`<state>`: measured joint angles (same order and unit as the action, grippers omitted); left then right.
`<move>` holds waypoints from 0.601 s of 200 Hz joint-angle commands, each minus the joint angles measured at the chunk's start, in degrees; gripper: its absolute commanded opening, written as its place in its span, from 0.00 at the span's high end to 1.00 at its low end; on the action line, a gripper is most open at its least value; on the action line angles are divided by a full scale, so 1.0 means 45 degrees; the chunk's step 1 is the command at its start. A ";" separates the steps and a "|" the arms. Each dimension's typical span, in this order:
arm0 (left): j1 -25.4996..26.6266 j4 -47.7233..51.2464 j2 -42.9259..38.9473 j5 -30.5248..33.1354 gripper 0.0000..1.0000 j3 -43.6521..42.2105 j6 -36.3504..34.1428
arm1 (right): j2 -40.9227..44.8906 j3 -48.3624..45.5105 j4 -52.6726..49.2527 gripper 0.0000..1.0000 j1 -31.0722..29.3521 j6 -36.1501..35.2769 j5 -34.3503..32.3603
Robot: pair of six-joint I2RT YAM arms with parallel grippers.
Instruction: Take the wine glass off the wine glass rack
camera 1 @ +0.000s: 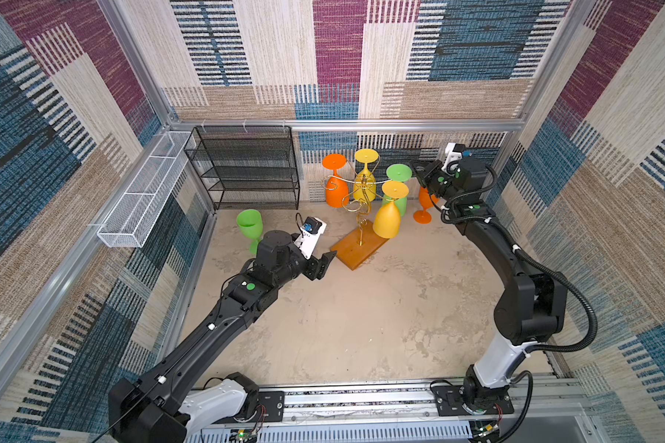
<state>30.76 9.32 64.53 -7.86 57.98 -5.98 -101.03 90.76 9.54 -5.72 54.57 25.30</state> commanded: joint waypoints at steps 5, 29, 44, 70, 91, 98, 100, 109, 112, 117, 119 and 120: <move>0.0018 -0.0118 0.0044 -0.0014 0.24 0.0162 -0.0244 | 0.0146 -0.0145 0.0285 0.90 0.0000 -0.0123 -0.0014; 0.0009 -0.0100 0.0073 -0.0012 0.24 0.0166 -0.0254 | 0.0217 -0.0193 0.0224 0.92 0.0000 -0.0209 -0.0096; 0.0017 -0.0099 0.0044 0.0025 0.24 0.0164 -0.0269 | 0.0274 -0.0274 0.0209 0.94 0.0002 -0.0247 -0.0173; 0.0015 -0.0080 0.0069 0.0142 0.24 0.0183 -0.0293 | 0.0424 -0.0487 0.0264 0.95 -0.0002 -0.0290 -0.0227; 0.0004 -0.0049 0.0090 0.0143 0.24 0.0202 -0.0292 | 0.0546 -0.0662 0.0263 0.91 -0.0014 -0.0348 -0.0213; 0.0018 -0.0041 0.0092 0.0144 0.24 0.0202 -0.0293 | 0.0591 -0.0723 0.0263 0.89 0.0000 -0.0367 -0.0236; 0.0004 -0.0055 0.0093 0.0140 0.24 0.0202 -0.0293 | 0.0595 -0.0732 0.0253 0.88 -0.0004 -0.0382 -0.0233; 0.0007 -0.0036 0.0093 0.0159 0.24 0.0219 -0.0310 | 0.0616 -0.0791 0.0219 0.86 -0.0010 -0.0443 -0.0212; 0.0003 -0.0023 0.0093 0.0163 0.24 0.0222 -0.0309 | 0.0645 -0.0789 0.0191 0.85 -0.0006 -0.0463 -0.0212; 0.0006 -0.0005 0.0098 0.0164 0.24 0.0222 -0.0312 | 0.0641 -0.0806 0.0156 0.83 -0.0009 -0.0494 -0.0194; 0.0016 -0.0002 0.0104 0.0179 0.24 0.0222 -0.0312 | 0.0637 -0.0812 0.0148 0.82 -0.0002 -0.0507 -0.0183; 0.0017 -0.0002 0.0099 0.0181 0.24 0.0222 -0.0312 | 0.0636 -0.0813 0.0147 0.82 -0.0001 -0.0516 -0.0188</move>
<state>30.85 9.34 64.90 -7.66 58.33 -6.13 -98.87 87.44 9.19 -5.72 53.54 24.84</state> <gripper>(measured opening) 0.755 0.152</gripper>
